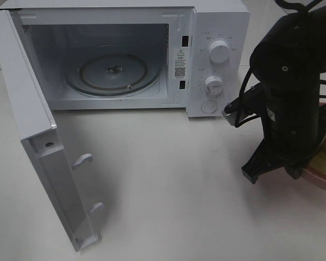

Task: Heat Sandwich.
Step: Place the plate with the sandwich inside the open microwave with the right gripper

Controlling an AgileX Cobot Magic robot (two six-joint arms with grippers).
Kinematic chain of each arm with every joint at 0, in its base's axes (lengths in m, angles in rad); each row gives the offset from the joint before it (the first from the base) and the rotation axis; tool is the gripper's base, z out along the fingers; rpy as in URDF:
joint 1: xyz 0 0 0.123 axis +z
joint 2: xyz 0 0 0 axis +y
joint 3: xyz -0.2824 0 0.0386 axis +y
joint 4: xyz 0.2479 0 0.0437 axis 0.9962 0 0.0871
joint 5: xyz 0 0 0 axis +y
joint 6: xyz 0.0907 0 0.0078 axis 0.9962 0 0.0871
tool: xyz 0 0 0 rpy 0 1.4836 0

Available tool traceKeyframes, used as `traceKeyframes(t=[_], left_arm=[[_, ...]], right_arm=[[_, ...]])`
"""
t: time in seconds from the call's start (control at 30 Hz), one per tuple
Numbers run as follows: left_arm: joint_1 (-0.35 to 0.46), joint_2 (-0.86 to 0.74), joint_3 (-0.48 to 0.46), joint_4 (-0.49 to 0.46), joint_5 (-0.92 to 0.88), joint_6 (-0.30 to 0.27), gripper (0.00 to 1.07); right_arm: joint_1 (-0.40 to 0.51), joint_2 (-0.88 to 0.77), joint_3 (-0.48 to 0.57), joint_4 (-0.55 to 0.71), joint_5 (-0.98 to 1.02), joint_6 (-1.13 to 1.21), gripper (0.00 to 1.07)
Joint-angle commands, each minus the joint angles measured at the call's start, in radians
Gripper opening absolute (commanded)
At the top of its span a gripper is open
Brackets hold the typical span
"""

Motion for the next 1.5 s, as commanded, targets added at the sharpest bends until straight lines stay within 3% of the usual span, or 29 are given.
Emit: traceKeyframes(t=[0.03,0.73,1.5], left_arm=[[-0.008,-0.026,0.004,-0.003,-0.009,-0.003,1.01],[-0.008,-0.026,0.004,-0.003,-0.009,-0.003,1.01],[-0.008,-0.026,0.004,-0.003,-0.009,-0.003,1.01]], right_arm=[[0.029,-0.037,0.024,-0.024,0.030,0.003,0.03],[0.326,-0.329,0.202,-0.056,0.052,-0.017,0.03],[0.594,-0.370,0.245,-0.107,0.066,-0.118,0.04]])
